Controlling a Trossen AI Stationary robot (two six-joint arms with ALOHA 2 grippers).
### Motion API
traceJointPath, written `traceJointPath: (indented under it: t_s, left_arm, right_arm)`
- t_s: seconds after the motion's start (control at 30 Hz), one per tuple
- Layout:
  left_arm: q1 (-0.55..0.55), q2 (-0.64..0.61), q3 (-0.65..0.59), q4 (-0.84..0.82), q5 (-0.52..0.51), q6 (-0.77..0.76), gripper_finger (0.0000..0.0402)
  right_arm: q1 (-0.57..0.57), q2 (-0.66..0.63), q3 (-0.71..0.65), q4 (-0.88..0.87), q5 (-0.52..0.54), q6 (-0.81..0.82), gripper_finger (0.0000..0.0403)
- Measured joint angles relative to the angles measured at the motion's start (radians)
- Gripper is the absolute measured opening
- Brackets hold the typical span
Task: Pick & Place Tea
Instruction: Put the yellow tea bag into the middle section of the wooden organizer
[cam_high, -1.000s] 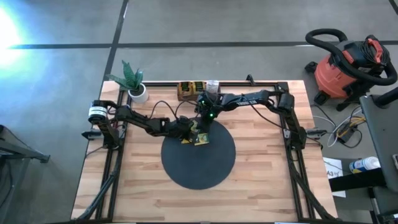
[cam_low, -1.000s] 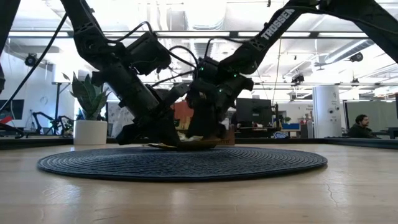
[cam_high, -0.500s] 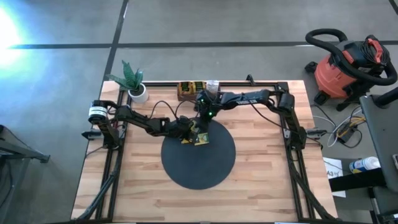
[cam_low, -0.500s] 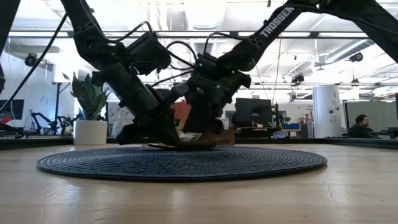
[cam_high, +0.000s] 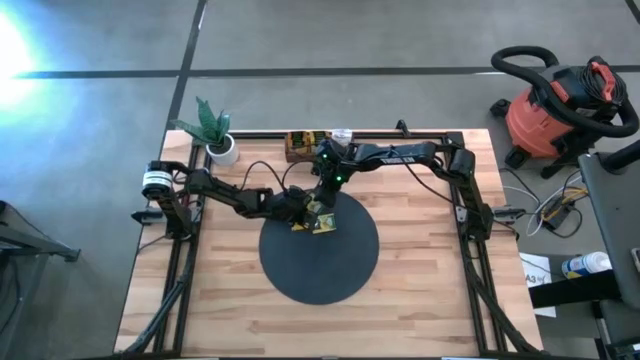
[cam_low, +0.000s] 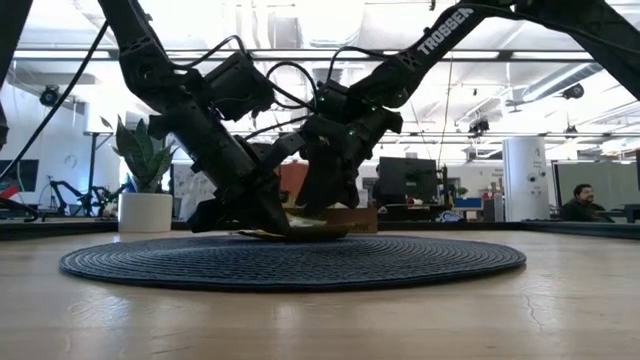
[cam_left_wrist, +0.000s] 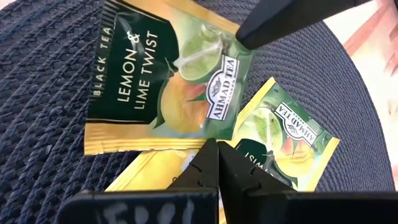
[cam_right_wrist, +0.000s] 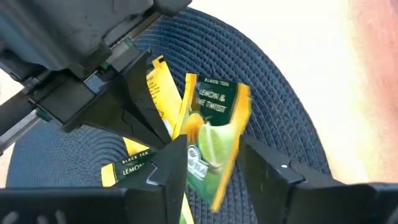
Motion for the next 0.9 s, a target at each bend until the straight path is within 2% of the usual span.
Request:
traceJointPath:
  t_s: [0.17,0.23,0.33,0.37,0.4,0.53,0.67,0.9]
  left_arm:
    - [0.001,0.0,-0.001,0.0,0.01,0.0,0.0]
    - [0.0,0.0,-0.001,0.0,0.017,0.0,0.0]
    - [0.0,0.0,0.0,-0.006,0.018,-0.002,0.0]
    - [0.0,0.0,0.0,-0.007,0.018,-0.002,0.0]
    - [0.0,0.0,0.0,-0.009,0.019,-0.002,0.0]
    - [0.0,-0.001,0.0,-0.016,0.021,-0.002,0.0]
    - [0.0,-0.001,0.0,-0.016,0.021,-0.002,0.0]
    - [0.007,-0.001,0.0,-0.015,0.026,0.009,0.0]
  right_arm:
    - [0.0,-0.002,0.037,-0.038,0.028,0.028,0.0171]
    - [0.001,-0.006,0.058,-0.053,0.111,0.015,0.0178]
    - [-0.001,-0.006,0.069,-0.063,0.294,-0.035,0.0184]
    - [-0.005,-0.006,0.069,-0.067,0.319,-0.048,0.0185]
    - [-0.013,-0.006,0.071,-0.073,0.313,-0.055,0.0185]
    - [-0.061,-0.006,0.077,-0.081,0.155,-0.003,0.0183]
    - [-0.108,0.009,0.07,-0.077,0.128,0.044,0.0183]
    - [-0.161,0.019,0.08,-0.072,0.01,0.087,0.0183]
